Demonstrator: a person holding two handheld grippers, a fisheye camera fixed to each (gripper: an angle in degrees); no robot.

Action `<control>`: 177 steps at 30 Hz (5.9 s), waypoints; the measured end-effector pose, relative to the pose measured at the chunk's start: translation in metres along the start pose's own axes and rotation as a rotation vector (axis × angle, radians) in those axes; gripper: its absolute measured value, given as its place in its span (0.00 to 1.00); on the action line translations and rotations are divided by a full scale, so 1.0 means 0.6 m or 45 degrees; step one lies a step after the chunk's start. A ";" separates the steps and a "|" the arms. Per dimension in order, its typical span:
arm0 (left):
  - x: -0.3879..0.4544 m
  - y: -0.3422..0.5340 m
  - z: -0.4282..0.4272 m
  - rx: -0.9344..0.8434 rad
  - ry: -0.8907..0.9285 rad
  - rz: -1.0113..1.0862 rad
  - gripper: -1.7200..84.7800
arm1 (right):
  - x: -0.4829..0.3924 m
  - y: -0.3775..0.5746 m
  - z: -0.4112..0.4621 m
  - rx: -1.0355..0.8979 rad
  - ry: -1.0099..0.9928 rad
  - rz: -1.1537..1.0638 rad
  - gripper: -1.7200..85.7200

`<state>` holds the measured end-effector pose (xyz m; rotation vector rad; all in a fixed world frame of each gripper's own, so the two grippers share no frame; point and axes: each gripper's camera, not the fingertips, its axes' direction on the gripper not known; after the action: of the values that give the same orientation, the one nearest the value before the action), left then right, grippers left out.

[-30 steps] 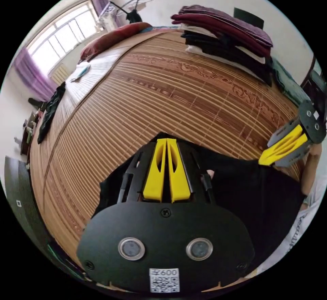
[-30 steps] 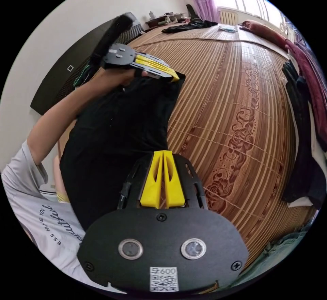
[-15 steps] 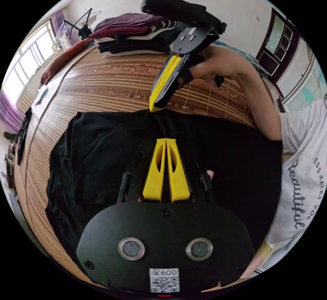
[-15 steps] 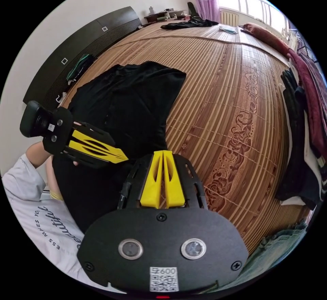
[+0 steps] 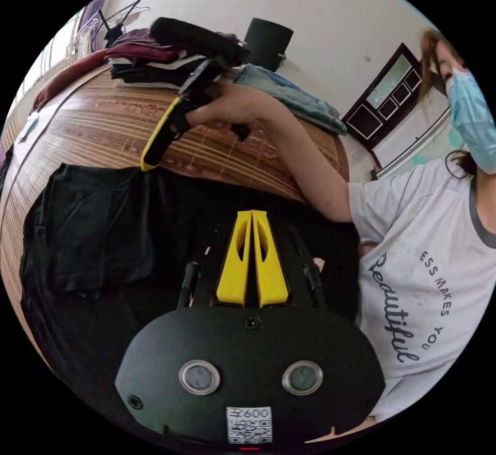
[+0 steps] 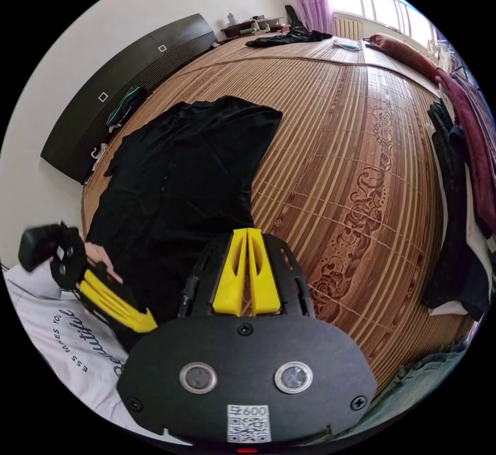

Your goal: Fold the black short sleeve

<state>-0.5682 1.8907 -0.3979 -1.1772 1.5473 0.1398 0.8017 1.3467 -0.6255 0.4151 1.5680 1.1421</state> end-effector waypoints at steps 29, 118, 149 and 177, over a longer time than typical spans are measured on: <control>0.413 0.955 0.418 -0.024 -1.049 0.463 0.12 | -0.611 1.204 -0.058 0.457 0.489 0.043 0.06; 0.168 1.168 -0.217 0.356 -0.621 -0.298 0.04 | -0.349 0.952 0.068 0.411 0.242 0.222 0.01; 0.626 1.345 -0.013 0.200 -1.062 -0.147 0.12 | -0.556 1.032 -0.073 0.402 0.382 0.141 0.01; 0.927 1.429 -0.370 0.251 -0.910 -0.915 0.20 | -0.924 1.215 0.021 0.381 0.694 0.000 0.11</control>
<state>-1.2668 1.8437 -1.1753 -1.2686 0.4612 -0.0704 0.7861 1.2774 0.2878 0.3103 2.2299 1.0745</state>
